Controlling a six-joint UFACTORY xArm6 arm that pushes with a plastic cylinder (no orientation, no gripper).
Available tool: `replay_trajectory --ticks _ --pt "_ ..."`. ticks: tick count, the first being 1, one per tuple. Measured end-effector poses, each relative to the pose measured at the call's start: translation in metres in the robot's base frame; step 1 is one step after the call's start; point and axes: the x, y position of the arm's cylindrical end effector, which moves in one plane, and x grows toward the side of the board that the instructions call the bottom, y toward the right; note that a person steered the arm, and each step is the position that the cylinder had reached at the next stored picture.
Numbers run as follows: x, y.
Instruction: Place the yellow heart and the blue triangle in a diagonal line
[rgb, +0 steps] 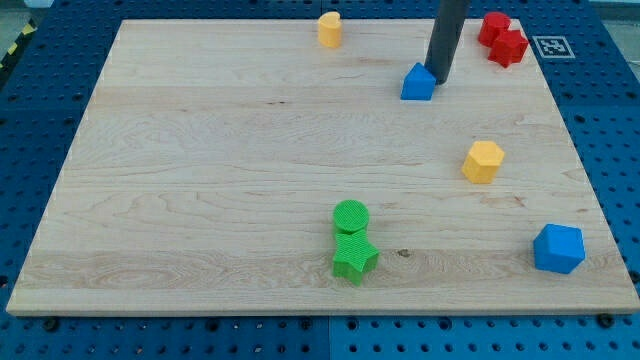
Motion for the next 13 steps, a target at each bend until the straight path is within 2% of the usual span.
replay_trajectory --ticks 2,4,8,13 --pt "-0.012 0.01" --pt "0.003 -0.044" --pt "0.023 -0.092" --pt "0.101 -0.07"
